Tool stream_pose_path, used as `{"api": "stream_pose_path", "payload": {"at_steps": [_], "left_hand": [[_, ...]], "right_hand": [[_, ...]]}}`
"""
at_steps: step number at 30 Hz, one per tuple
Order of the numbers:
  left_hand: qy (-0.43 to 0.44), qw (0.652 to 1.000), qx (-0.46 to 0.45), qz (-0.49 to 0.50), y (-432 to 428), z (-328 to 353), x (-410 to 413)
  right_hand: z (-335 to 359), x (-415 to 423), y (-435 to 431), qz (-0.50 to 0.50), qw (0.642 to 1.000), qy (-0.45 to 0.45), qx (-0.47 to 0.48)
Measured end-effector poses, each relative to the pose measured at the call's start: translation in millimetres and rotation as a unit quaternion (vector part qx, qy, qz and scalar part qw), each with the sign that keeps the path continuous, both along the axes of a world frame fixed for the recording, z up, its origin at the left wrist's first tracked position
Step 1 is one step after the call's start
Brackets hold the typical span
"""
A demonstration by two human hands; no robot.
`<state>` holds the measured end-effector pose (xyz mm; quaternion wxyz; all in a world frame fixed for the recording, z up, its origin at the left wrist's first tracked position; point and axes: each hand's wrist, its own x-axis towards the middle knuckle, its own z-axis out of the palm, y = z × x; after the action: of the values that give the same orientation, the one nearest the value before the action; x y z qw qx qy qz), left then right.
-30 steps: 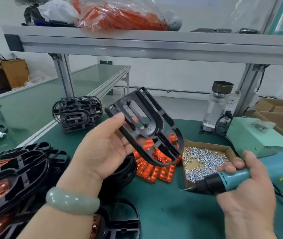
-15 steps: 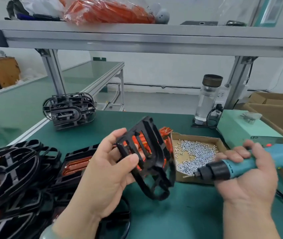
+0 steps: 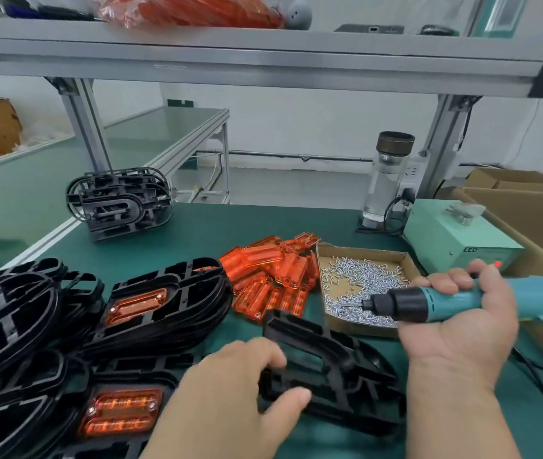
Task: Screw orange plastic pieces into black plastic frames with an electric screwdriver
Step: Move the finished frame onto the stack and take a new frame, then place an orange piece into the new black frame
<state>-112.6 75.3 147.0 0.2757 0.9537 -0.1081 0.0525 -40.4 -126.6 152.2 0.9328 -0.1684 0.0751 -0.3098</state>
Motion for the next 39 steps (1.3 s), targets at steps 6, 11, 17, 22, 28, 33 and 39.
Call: {"api": "stream_pose_path", "payload": {"at_steps": [6, 11, 17, 22, 28, 33, 39], "left_hand": [[0.013, 0.982, 0.175, -0.065, -7.9, 12.5, -2.0], [0.085, 0.952, 0.222, -0.193, -29.6, -10.2, 9.5], [0.192, 0.925, 0.254, -0.207, -26.5, -16.6, 16.0], [0.063, 0.977, 0.145, -0.143, -23.5, 2.9, 22.9], [0.013, 0.995, 0.09, -0.039, -39.5, -6.9, 92.4], [0.088, 0.98, 0.175, -0.047, -53.7, -17.2, 133.6], [0.006, 0.992, 0.114, -0.048, -47.8, -31.6, 143.4]], "right_hand": [[-0.9, 0.6, 0.8, 0.001, 1.0, 0.003, -0.004], [-1.9, 0.9, 3.0, 0.013, 1.0, 0.007, -0.005], [-3.8, 2.9, 5.6, 0.026, 1.0, 0.011, -0.012], [-3.5, 2.1, 5.1, 0.026, 1.0, 0.007, -0.011], [-2.9, 1.9, 1.5, 0.009, 1.0, 0.01, 0.004], [-3.7, 2.9, 1.8, 0.005, 1.0, 0.017, 0.01], [-4.5, 3.5, 5.0, 0.014, 1.0, 0.023, 0.0]]}}
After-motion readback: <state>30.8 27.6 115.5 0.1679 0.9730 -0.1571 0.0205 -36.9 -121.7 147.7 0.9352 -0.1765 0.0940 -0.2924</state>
